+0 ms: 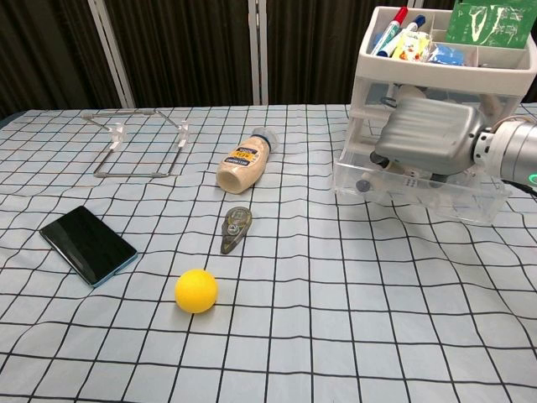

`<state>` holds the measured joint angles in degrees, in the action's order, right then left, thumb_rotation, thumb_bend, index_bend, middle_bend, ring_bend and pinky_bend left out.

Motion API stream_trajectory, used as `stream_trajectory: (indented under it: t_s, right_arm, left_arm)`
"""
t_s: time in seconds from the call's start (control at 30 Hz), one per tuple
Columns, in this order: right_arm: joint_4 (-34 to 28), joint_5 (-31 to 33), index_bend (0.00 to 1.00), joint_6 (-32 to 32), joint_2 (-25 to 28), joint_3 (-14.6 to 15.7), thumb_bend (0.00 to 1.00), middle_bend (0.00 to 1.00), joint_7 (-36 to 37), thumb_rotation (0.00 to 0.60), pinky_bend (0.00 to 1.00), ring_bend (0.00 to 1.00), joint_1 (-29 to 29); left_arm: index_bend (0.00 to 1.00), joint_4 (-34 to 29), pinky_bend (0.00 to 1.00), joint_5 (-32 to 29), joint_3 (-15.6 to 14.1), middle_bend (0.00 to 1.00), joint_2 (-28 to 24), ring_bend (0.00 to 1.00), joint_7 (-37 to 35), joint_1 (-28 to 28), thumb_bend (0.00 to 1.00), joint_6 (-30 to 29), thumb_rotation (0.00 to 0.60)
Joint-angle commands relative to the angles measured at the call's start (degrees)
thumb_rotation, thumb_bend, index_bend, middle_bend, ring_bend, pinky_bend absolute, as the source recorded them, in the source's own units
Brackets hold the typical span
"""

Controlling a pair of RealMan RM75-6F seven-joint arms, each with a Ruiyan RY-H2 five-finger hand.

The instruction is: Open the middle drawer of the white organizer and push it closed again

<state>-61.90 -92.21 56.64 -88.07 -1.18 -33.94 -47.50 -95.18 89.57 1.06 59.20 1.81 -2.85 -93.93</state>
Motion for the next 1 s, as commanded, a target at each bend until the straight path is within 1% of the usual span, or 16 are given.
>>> stream_trajectory:
  t_s: [0.03, 0.17, 0.23, 0.37, 0.53, 0.8, 1.0]
  right_arm:
    - [0.03, -0.09, 0.62, 0.01, 0.0, 0.0, 0.15, 1.0, 0.07, 0.6, 0.78, 1.0, -0.01]
    - [-0.15, -0.25, 0.63, 0.01, 0.08, -0.03, 0.21, 1.0, 0.26, 0.6, 0.78, 1.0, -0.06]
    - [-0.22, -0.29, 0.63, -0.04, 0.1, -0.04, 0.22, 1.0, 0.3, 0.6, 0.78, 1.0, -0.06]
    - [-0.26, -0.26, 0.63, -0.2, 0.11, -0.05, 0.23, 1.0, 0.22, 0.6, 0.78, 1.0, -0.03]
    - [-0.23, -0.34, 0.66, -0.18, 0.02, -0.04, 0.23, 1.0, 0.08, 0.6, 0.78, 1.0, 0.02]
    - [-0.43, -0.66, 0.67, -0.03, -0.13, -0.1, 0.23, 1.0, -0.14, 0.6, 0.78, 1.0, -0.06]
    - [-2.66, -1.37, 0.67, 1.17, 0.98, -0.54, 0.23, 1.0, -1.42, 0.6, 0.78, 1.0, -0.13]
  left_arm:
    - [0.0, -0.03, 0.0, -0.02, 0.01, 0.0, -0.02, 0.0, -0.02, 0.02, 0.1, 0.02, 0.6]
    - [0.0, -0.1, 0.0, -0.06, -0.02, 0.0, -0.09, 0.0, -0.11, 0.02, 0.1, 0.09, 0.6]
    - [0.0, -0.11, 0.0, -0.02, -0.03, 0.0, -0.13, 0.0, -0.2, 0.0, 0.1, 0.04, 0.6]
    - [0.0, -0.12, 0.0, -0.01, -0.04, 0.0, -0.2, 0.0, -0.38, -0.05, 0.1, -0.04, 0.6]
    - [0.0, -0.07, 0.0, -0.04, -0.06, 0.0, -0.24, 0.0, -0.56, -0.05, 0.1, 0.01, 0.6]
    - [0.0, -0.07, 0.0, -0.09, -0.06, 0.0, -0.32, 0.0, -0.7, -0.07, 0.1, 0.01, 0.6]
    - [0.0, -0.08, 0.0, -0.14, -0.01, 0.0, -0.37, 0.0, -0.89, -0.09, 0.1, -0.05, 0.6]
